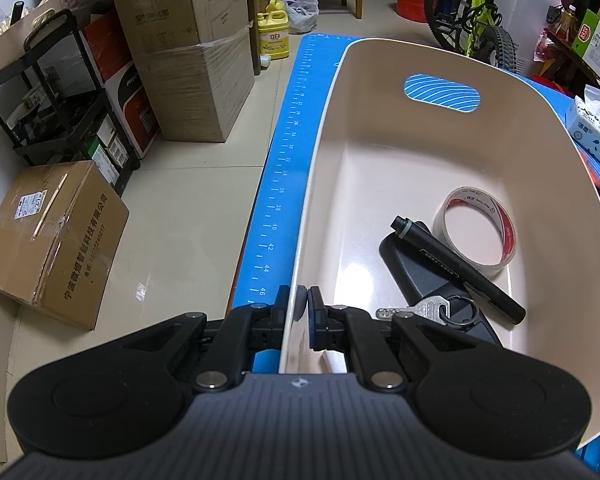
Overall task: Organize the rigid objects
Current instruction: 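Grasp the orange-purple toy knife with the right gripper and lift it, then carry the toy knife into the bin and open the right gripper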
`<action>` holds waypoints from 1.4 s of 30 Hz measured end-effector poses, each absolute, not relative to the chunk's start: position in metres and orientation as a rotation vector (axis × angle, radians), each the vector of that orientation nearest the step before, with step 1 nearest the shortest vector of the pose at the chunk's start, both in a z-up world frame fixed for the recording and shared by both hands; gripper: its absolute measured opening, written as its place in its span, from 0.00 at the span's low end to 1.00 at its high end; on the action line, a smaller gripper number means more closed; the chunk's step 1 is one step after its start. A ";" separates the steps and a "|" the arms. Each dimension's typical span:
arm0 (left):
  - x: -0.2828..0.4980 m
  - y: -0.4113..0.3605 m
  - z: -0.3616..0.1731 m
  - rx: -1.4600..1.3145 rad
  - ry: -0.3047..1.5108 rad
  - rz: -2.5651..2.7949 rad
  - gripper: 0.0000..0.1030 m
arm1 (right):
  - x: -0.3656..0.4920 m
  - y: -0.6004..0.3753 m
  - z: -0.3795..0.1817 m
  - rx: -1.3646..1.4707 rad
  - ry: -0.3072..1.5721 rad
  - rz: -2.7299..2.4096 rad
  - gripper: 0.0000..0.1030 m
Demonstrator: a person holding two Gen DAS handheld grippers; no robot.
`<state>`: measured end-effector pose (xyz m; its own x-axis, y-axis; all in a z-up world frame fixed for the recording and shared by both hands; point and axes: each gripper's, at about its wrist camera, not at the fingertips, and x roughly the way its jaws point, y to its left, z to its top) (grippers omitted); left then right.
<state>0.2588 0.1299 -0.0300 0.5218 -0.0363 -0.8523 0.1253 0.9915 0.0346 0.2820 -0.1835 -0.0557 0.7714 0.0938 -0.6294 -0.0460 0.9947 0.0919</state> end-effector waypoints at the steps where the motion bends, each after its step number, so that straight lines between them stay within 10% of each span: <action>1: 0.259 0.130 -0.030 0.095 1.018 -0.097 0.10 | 0.278 -0.182 -0.046 0.077 0.658 0.085 0.46; 13: 0.259 0.129 -0.030 0.099 1.020 -0.095 0.10 | 0.256 -0.140 0.013 0.104 0.467 0.258 0.46; 42: 0.259 0.128 -0.030 0.109 1.018 -0.094 0.10 | 0.261 -0.035 -0.037 -0.125 0.765 0.519 0.48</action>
